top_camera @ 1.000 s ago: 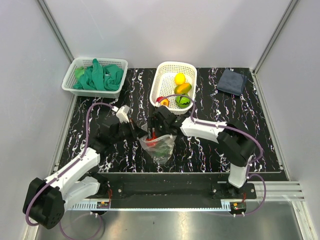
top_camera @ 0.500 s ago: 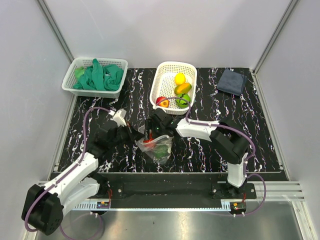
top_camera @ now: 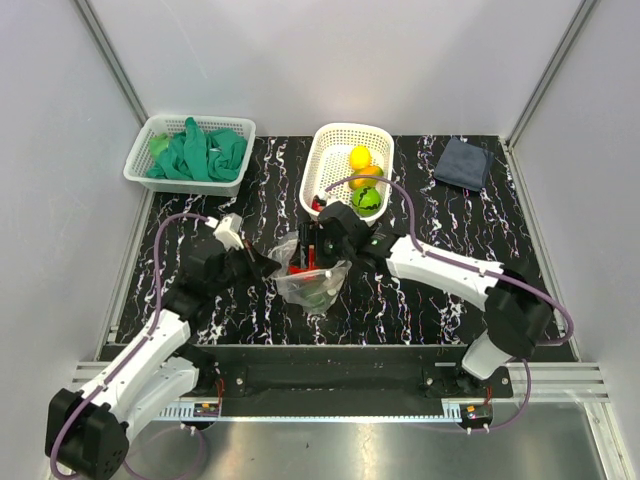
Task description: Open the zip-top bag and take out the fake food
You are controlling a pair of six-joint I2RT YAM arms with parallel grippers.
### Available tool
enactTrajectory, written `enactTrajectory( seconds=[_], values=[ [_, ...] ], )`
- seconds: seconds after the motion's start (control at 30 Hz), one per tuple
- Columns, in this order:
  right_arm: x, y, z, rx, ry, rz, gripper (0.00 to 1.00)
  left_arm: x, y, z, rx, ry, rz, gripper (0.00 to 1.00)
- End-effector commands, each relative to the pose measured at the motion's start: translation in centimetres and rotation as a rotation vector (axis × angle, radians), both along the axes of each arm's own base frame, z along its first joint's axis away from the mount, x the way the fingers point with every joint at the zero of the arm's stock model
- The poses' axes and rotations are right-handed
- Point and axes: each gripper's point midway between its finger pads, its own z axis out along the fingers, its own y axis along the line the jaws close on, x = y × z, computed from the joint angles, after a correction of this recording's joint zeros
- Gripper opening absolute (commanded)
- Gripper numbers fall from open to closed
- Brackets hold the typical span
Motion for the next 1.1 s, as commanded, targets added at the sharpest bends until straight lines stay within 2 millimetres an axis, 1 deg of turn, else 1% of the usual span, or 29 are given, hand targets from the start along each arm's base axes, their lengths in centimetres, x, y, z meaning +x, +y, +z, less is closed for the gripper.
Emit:
enactTrajectory(
  seconds=[0.0,0.03,0.07,0.1,0.13,0.17,0.2,0.27,0.3,0.33,0.37,0.4,0.43,0.47,0.5,0.57,0.6,0.63,0.67,0.7,0.77,0.8,0.83,0.9,0.93,0.97,1.03,1.07],
  values=[
    [-0.3,-0.5,3.1,0.039,-0.09,0.024,0.13,1.1,0.5,2.2,0.029,-0.069,0.02,0.0],
    [-0.2,-0.5,4.1,0.055,-0.118,0.033,0.14,1.1,0.3,2.2,0.025,-0.066,0.009,0.0],
    [-0.4,-0.2,4.5,0.073,-0.113,0.052,0.15,1.1,0.2,2.1,0.023,-0.054,0.003,0.0],
    [-0.6,0.3,5.2,0.096,-0.12,0.073,0.19,1.0,0.1,2.0,0.018,-0.052,-0.002,0.0],
    [-0.6,0.6,5.3,0.099,-0.125,0.09,0.22,1.0,-0.1,2.3,0.006,-0.053,-0.007,0.0],
    [-0.7,0.9,5.3,0.102,-0.122,0.104,0.27,1.1,-0.1,2.4,0.004,-0.057,-0.008,0.0],
    [-0.8,1.2,4.7,0.098,-0.104,0.122,0.31,1.1,-0.2,2.9,-0.001,-0.066,-0.011,0.0],
    [-1.0,1.3,3.5,0.076,-0.077,0.138,0.39,1.1,-0.4,4.5,-0.013,-0.113,-0.025,0.0],
    [-1.3,1.4,2.3,0.061,-0.047,0.15,0.41,1.2,-0.4,5.3,-0.015,-0.139,-0.029,0.0],
    [-1.6,1.4,1.6,0.052,-0.03,0.158,0.42,1.2,-0.3,6.5,-0.016,-0.178,-0.034,0.0],
    [-1.8,1.3,0.9,0.043,-0.016,0.164,0.44,1.2,-0.2,7.0,-0.011,-0.196,-0.031,0.0],
    [-2.4,1.1,-0.5,0.026,0.015,0.177,0.5,1.1,0.0,7.2,-0.002,-0.197,-0.03,0.0],
    [-2.6,1.0,-1.2,0.012,0.027,0.181,0.53,1.2,0.1,7.8,0.004,-0.219,-0.026,0.0],
    [-2.6,0.7,-2.1,-0.007,0.036,0.182,0.54,1.2,0.1,7.9,0.006,-0.22,-0.029,0.0],
    [-2.4,0.4,-3.7,-0.048,0.052,0.172,0.55,1.3,0.0,7.6,0.008,-0.211,-0.034,0.0],
    [-2.1,-0.2,-5.3,-0.104,0.062,0.163,0.54,1.3,-0.5,5.7,0.017,-0.15,-0.055,0.0],
    [-1.7,-0.3,-6.4,-0.134,0.069,0.155,0.54,1.3,-0.5,4.5,0.024,-0.121,-0.06,0.0],
    [-1.5,-0.3,-6.8,-0.149,0.067,0.163,0.54,1.5,-0.7,3.1,0.03,-0.08,-0.064,0.0],
    [-1.3,-0.2,-7.8,-0.17,0.079,0.163,0.55,1.7,-0.9,2.7,0.023,-0.082,-0.063,0.0],
    [-1.3,0.0,-8.2,-0.176,0.086,0.168,0.55,1.5,-0.7,1.1,0.031,-0.046,-0.055,0.0],
    [-1.3,0.1,-9.2,-0.194,0.106,0.175,0.6,1.7,-0.6,0.4,0.027,-0.043,-0.041,0.0],
    [-1.4,0.1,-9.6,-0.201,0.114,0.178,0.62,1.7,-0.6,0.2,0.029,-0.042,-0.036,0.0],
    [-1.5,0.1,-9.8,-0.207,0.121,0.184,0.68,1.7,-0.6,0.2,0.029,-0.044,-0.036,0.0],
    [-1.7,0.0,-9.9,-0.207,0.128,0.186,0.73,1.7,-0.6,0.6,0.03,-0.056,-0.04,0.0],
    [-2.0,-0.1,-10.0,-0.207,0.134,0.192,0.78,1.8,-0.5,0.8,0.031,-0.062,-0.036,0.0],
    [-2.0,-0.2,-9.5,-0.2,0.126,0.193,0.8,1.8,-0.5,0.9,0.033,-0.066,-0.038,0.0],
    [-2.4,-0.4,-9.4,-0.194,0.132,0.202,0.82,1.8,-0.5,1.0,0.036,-0.066,-0.038,0.0],
    [-2.6,-0.4,-9.0,-0.184,0.13,0.215,0.86,1.8,-0.6,1.1,0.033,-0.066,-0.043,0.0]
  ],
)
